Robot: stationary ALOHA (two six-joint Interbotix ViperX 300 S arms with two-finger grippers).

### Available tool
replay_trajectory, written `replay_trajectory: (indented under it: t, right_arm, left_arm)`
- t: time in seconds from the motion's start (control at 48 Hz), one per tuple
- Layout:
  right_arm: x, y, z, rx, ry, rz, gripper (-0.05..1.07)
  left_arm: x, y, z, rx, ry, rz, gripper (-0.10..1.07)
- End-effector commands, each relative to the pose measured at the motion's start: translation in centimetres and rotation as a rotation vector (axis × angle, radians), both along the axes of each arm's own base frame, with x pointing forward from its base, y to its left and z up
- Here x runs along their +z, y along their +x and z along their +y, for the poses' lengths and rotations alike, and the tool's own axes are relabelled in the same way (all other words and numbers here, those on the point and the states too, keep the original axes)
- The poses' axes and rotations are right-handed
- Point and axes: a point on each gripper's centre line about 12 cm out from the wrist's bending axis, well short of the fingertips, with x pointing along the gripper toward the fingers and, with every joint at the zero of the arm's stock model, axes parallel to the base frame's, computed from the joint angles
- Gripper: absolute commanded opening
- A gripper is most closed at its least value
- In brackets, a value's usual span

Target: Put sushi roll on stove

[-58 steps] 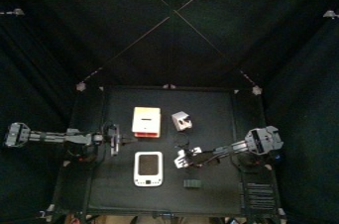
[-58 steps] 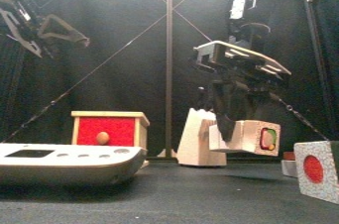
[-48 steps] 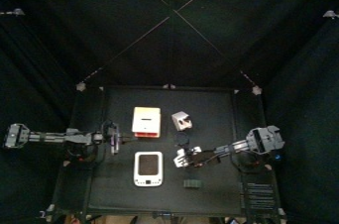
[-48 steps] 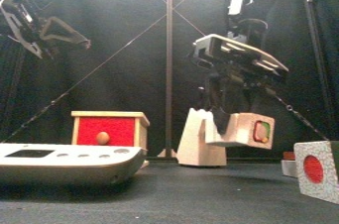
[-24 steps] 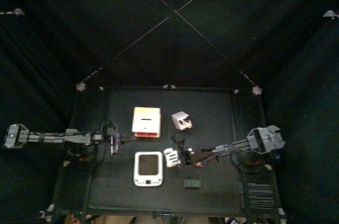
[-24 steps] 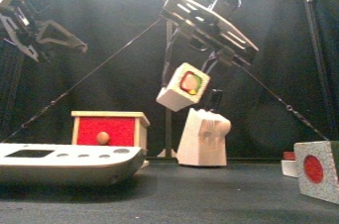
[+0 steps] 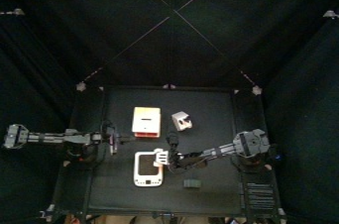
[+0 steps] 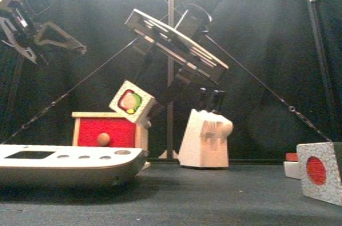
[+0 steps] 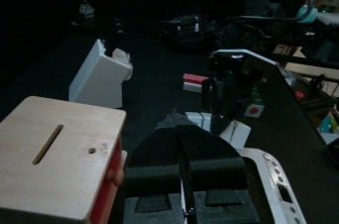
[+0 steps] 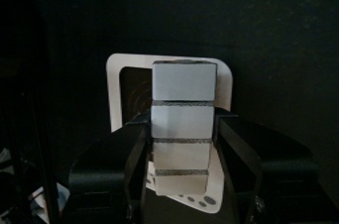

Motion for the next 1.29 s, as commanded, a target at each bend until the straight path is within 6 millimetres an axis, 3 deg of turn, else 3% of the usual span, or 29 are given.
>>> replay_trajectory:
  t: [0.0,0.229,0.542,0.958,1.271]
  right_arm:
    - [1.8,1.0,0.8,0.008,0.026,-0.057,0.57]
    - [0.5,1.8,2.0,0.010,0.057,-0.040,0.57]
    - [-0.2,1.3,2.3,-0.001,0.074,-0.011,0.58]
    - [-0.1,1.1,2.0,-0.008,0.047,0.006,0.81]
    - [0.3,1.2,2.0,-0.003,0.045,-0.001,0.89]
  left_arm:
    - [0.5,0.2,0.1,0.003,0.003,-0.015,0.00]
    - [0.5,0.2,0.1,0.006,0.001,-0.014,0.00]
    - [0.3,0.2,0.2,0.007,-0.001,0.001,0.00]
    - [0.3,0.1,0.2,0.007,0.000,0.000,0.00]
    - [0.3,0.2,0.2,0.007,-0.001,0.001,0.00]
